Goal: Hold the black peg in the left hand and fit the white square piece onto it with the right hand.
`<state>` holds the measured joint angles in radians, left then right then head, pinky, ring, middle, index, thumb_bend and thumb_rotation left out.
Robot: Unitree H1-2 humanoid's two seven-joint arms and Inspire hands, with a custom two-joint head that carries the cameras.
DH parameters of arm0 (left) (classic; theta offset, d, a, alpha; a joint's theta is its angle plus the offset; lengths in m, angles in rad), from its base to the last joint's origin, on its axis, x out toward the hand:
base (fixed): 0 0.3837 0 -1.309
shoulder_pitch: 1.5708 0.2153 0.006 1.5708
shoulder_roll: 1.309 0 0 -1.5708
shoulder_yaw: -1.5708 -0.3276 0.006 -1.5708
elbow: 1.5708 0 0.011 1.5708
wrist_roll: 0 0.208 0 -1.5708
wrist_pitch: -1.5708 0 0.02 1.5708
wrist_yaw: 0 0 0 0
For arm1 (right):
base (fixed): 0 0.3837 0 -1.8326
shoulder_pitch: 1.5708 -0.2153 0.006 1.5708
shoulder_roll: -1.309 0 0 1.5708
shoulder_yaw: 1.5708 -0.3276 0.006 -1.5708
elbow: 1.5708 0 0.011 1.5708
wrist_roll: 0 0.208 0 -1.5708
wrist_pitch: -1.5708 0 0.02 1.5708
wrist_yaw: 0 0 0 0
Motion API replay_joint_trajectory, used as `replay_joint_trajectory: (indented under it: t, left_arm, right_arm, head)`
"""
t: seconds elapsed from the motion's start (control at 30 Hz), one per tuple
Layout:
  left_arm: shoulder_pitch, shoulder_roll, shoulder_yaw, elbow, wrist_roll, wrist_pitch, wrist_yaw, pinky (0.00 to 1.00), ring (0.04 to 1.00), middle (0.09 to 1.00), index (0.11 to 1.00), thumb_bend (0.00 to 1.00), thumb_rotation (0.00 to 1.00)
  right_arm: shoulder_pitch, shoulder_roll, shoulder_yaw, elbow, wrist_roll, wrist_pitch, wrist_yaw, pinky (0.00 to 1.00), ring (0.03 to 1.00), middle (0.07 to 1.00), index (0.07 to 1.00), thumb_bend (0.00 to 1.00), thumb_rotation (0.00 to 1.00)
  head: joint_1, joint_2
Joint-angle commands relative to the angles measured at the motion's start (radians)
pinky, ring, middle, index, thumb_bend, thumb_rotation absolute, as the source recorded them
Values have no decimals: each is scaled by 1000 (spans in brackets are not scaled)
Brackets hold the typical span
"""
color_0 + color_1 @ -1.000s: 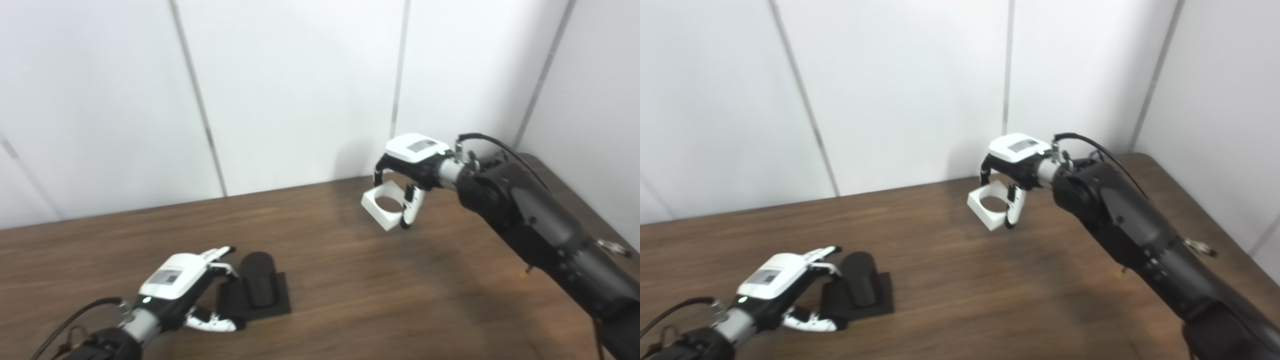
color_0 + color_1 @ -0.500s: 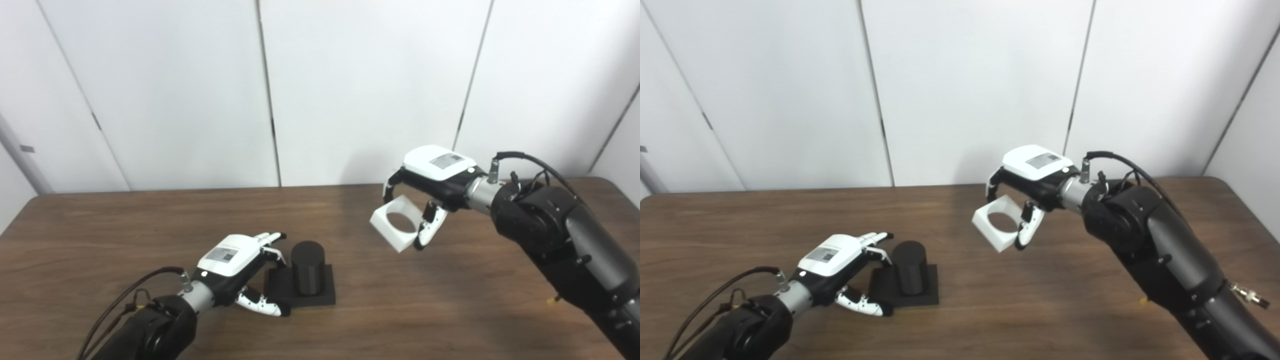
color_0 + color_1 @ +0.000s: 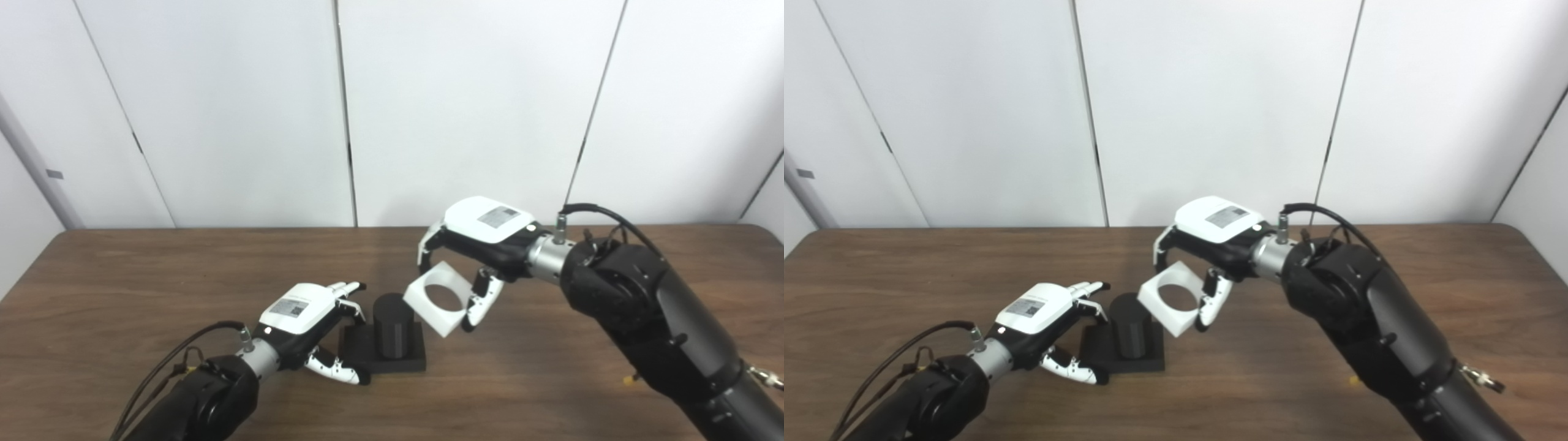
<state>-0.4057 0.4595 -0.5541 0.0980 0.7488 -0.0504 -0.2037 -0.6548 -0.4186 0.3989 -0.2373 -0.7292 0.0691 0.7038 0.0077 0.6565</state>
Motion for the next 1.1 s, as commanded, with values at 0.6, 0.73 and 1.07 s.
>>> replay_joint_trajectory:
  t: [0.6,0.73,1.07]
  left_arm:
    - [47,-35,-76,16,41,6,-110,875,945,965,492,522,72]
    - [46,-35,-77,12,43,9,-115,874,949,968,492,522,73]
    - [46,-32,-82,-9,48,29,-130,878,950,974,493,522,74]
  right_arm:
    - [-99,76,8,-3,-11,10,18,882,842,751,476,519,133]
    - [-94,77,8,11,-8,0,12,883,842,752,476,518,134]
    - [-88,70,14,38,0,-22,10,873,836,755,477,518,135]
  head:
    - [21,15]
    - [21,15]
    - [25,24]
